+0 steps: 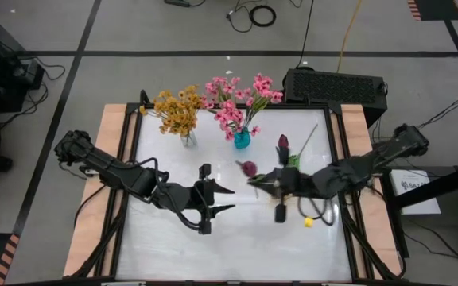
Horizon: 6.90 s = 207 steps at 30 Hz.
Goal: Sort flowers into vase by color
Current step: Put the bottom red flower into the yellow vase, then put the red flower into the yellow vase
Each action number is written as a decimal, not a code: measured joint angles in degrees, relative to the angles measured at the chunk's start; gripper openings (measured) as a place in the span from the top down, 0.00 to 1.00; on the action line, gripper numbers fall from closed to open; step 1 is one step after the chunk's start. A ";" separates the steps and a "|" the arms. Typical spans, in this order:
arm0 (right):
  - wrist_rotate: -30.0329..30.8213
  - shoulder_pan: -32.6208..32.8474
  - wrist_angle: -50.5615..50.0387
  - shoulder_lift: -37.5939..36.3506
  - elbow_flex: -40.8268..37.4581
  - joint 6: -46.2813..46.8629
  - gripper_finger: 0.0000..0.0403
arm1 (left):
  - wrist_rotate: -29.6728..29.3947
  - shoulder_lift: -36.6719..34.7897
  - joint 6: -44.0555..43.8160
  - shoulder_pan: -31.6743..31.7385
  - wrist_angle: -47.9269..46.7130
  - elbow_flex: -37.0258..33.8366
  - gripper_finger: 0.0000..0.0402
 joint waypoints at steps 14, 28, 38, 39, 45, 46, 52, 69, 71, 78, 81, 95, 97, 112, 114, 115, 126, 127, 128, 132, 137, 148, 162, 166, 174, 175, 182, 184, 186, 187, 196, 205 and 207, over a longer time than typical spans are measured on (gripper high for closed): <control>16.76 14.02 -7.14 -18.73 -9.75 4.39 1.00 | -5.64 -0.04 -3.61 -5.49 -3.52 0.00 0.48; 29.57 18.50 19.02 -31.89 -38.69 -0.30 1.00 | -6.71 -0.09 -4.33 -5.88 -4.13 0.00 0.48; 33.94 18.48 23.28 -33.94 -45.43 -0.87 1.00 | -6.76 -0.09 -4.44 -5.88 -4.98 0.00 0.48; 33.96 18.48 23.24 -33.90 -45.81 -0.19 1.00 | -6.76 -0.09 -4.46 -5.88 -4.98 0.00 0.48; 35.52 17.72 23.23 -33.12 -48.60 4.93 1.00 | -6.78 -0.10 -4.39 -5.88 -4.96 0.00 0.48; 35.54 17.39 23.22 -32.87 -49.02 5.63 1.00 | -6.82 -0.09 -4.37 -5.86 -4.96 0.00 0.48; 35.59 15.62 23.23 -31.40 -50.64 9.96 0.94 | -7.00 -0.11 -4.12 -5.79 -4.96 0.00 0.48; 35.51 15.41 21.94 -30.41 -51.45 13.01 0.66 | -7.00 -0.11 -4.00 -5.77 -5.69 0.00 0.48; 35.40 16.58 21.05 -31.42 -50.72 11.88 0.61 | -7.00 -0.11 -4.04 -5.77 -6.15 0.00 0.48; 35.14 22.78 -3.44 -38.00 -41.72 17.11 0.51 | -6.97 -0.11 -4.40 -5.81 -6.91 0.00 0.48; 33.18 23.92 -22.87 -39.68 -38.43 29.26 0.50 | -6.97 -0.11 -4.42 -5.81 -6.91 0.00 0.48; 12.46 23.14 -54.17 -39.04 -37.07 53.22 0.51 | -6.95 0.07 -4.26 -5.14 -6.80 0.00 0.48; 11.14 21.72 -57.39 -37.54 -37.07 54.22 0.51 | -6.95 0.07 -4.17 -5.10 -6.60 0.00 0.48; 9.02 7.35 -49.92 -25.85 -36.85 42.20 0.51 | -6.62 0.15 -1.85 -2.69 -6.38 0.00 0.48; 11.16 7.65 -50.04 -26.02 -36.85 44.05 0.51 | -6.59 0.15 -1.31 -2.80 -6.41 0.00 0.48; 11.53 8.15 -50.10 -26.04 -36.85 44.56 0.51 | -6.45 0.15 -1.29 -2.80 -6.43 0.00 0.48; 22.95 12.06 -52.88 -26.35 -45.97 67.16 0.51 | -4.48 0.17 -1.29 -4.08 -6.52 0.00 0.48; 23.62 12.05 -52.88 -26.35 -46.89 68.74 0.52 | -4.48 0.17 -1.28 -4.27 -6.48 0.00 0.48; 23.82 11.79 -52.89 -26.35 -47.83 69.70 0.53 | -4.48 0.17 -1.29 -4.28 -6.47 0.00 0.48; 23.42 9.42 -51.24 -25.85 -51.37 70.67 0.58 | -4.53 0.17 -1.29 -4.28 -6.43 0.00 0.48; 22.64 4.81 -39.30 -24.17 -55.11 62.18 0.63 | -4.75 0.17 -1.27 -3.99 -5.93 0.00 0.48; 19.91 -9.70 -35.91 -21.84 -56.43 75.22 0.63 | -4.94 0.17 -0.82 -3.89 -5.29 0.00 0.48; 15.07 -27.16 -22.31 -15.29 -56.43 76.97 0.60 | -4.94 0.17 -0.83 -3.83 -4.88 0.00 0.48; 13.67 -31.37 -20.25 -10.26 -56.43 78.23 0.60 | -4.94 0.17 -0.82 -3.83 -4.91 0.00 0.48; 12.77 -33.21 -20.80 -7.11 -56.43 79.62 0.60 | -4.94 0.17 -0.83 -3.98 -5.55 0.00 0.48; 12.90 -33.21 -20.68 -7.09 -56.43 79.58 0.60 | -4.94 0.17 -0.83 -3.98 -5.55 0.00 0.48; 13.97 -34.18 -20.44 -6.79 -56.43 81.22 0.60 | -4.94 0.17 -1.39 -3.98 -5.41 0.00 0.48; 13.97 -34.85 -20.02 -6.21 -56.43 81.76 0.60 | -4.94 0.17 -1.42 -3.98 -5.22 0.00 0.48; 13.99 -35.72 -18.49 -5.20 -56.43 81.83 0.60 | -4.94 0.17 -1.42 -3.98 -5.22 0.00 0.48; 14.02 -36.12 -17.31 -4.53 -56.43 81.76 0.60 | -4.94 0.17 -1.42 -3.98 -5.22 0.00 0.48; 13.47 -41.29 -6.35 2.97 -56.37 75.83 0.60 | -4.94 0.17 -1.40 -4.00 -5.29 0.01 0.48; 13.89 -42.15 -5.91 5.39 -55.91 73.67 0.67 | -4.94 0.17 -1.40 -4.00 -5.31 0.02 0.48; 13.66 -42.32 -6.28 5.43 -55.53 73.14 0.72 | -4.94 0.17 -1.40 -4.00 -5.27 0.02 0.48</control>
